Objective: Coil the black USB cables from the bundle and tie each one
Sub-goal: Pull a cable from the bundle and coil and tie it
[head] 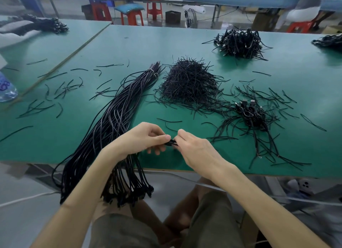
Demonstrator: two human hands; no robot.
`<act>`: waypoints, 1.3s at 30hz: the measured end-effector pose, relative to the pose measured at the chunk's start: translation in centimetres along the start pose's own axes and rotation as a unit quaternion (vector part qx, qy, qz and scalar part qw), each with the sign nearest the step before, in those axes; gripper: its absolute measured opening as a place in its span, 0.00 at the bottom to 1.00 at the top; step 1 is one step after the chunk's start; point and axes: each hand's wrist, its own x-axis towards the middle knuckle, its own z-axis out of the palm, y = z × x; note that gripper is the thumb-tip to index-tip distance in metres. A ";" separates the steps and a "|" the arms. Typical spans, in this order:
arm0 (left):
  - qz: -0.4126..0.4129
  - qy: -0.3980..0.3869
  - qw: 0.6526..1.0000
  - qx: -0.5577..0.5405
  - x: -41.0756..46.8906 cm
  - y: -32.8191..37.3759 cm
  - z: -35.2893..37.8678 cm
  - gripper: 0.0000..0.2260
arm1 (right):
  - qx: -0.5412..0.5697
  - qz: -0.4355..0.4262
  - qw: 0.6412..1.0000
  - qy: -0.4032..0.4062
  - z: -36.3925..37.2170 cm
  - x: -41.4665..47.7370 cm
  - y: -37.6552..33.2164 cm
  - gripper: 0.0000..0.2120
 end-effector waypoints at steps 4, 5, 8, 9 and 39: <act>0.033 -0.061 0.981 0.180 0.3 1.1 0.1 0.17 | 0.002 -0.003 1.000 -0.006 0.0 0.1 -0.3 0.04; 0.039 -0.066 0.976 0.203 0.5 1.3 0.3 0.18 | 0.004 -0.003 1.000 -0.003 -0.1 0.1 -0.3 0.04; 0.032 -0.069 0.974 0.214 0.6 1.4 0.7 0.19 | 0.008 0.005 1.000 0.003 -0.1 0.3 -0.1 0.06; 0.029 -0.068 0.974 0.213 0.6 1.4 1.0 0.20 | 0.010 0.007 1.000 0.005 0.0 0.3 0.0 0.07; 0.078 -0.013 0.978 0.193 0.3 0.4 1.9 0.08 | 0.152 0.095 0.984 -0.022 0.0 0.3 0.3 0.05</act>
